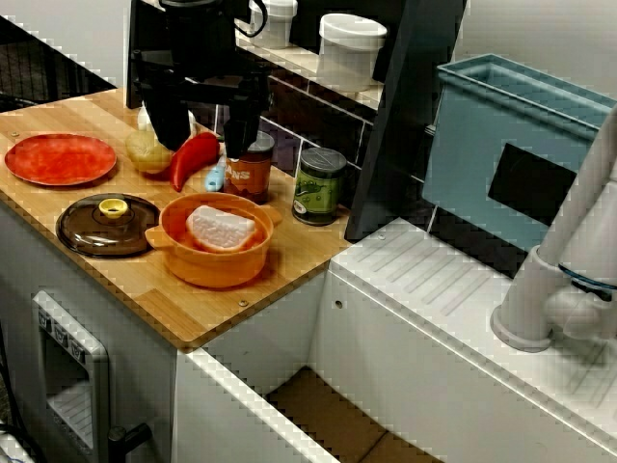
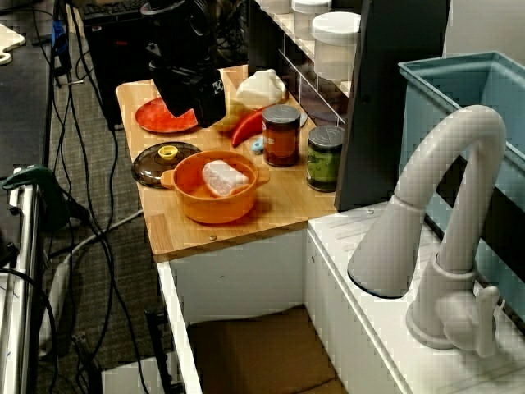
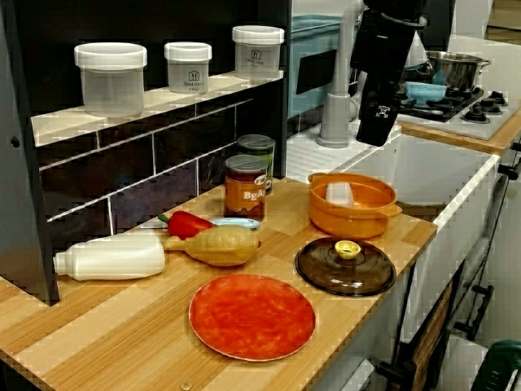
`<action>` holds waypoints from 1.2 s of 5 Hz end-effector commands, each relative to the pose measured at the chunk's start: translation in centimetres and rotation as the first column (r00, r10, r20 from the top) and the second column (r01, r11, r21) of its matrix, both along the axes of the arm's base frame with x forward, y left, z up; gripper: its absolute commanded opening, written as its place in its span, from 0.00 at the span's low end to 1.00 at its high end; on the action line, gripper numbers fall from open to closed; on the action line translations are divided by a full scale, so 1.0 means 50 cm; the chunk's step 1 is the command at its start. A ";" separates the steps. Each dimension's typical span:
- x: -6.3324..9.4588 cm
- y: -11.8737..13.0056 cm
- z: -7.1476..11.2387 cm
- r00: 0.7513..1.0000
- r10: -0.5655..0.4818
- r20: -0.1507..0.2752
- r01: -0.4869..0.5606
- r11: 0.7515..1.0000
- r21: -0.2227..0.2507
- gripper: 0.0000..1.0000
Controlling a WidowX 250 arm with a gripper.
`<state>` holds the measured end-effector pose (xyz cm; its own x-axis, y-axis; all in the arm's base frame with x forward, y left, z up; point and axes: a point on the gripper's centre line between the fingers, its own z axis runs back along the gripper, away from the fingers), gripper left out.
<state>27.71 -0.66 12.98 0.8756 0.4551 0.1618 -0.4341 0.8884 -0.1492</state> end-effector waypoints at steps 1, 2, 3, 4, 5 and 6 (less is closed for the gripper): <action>0.000 0.000 0.000 1.000 0.000 0.000 0.000 1.000 0.000 1.00; 0.005 0.034 0.008 1.000 0.009 -0.013 -0.009 1.000 0.012 1.00; 0.009 0.068 0.001 1.000 0.017 -0.021 -0.016 0.999 0.032 1.00; 0.003 0.110 -0.003 1.000 0.006 -0.018 -0.005 0.998 0.060 1.00; -0.006 0.147 -0.006 0.999 -0.036 -0.002 0.036 0.997 0.074 1.00; -0.005 0.173 -0.019 0.987 -0.160 -0.018 0.161 0.984 0.076 1.00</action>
<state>26.88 7.68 11.02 0.9455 0.2921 0.1441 -0.2842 0.9560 -0.0735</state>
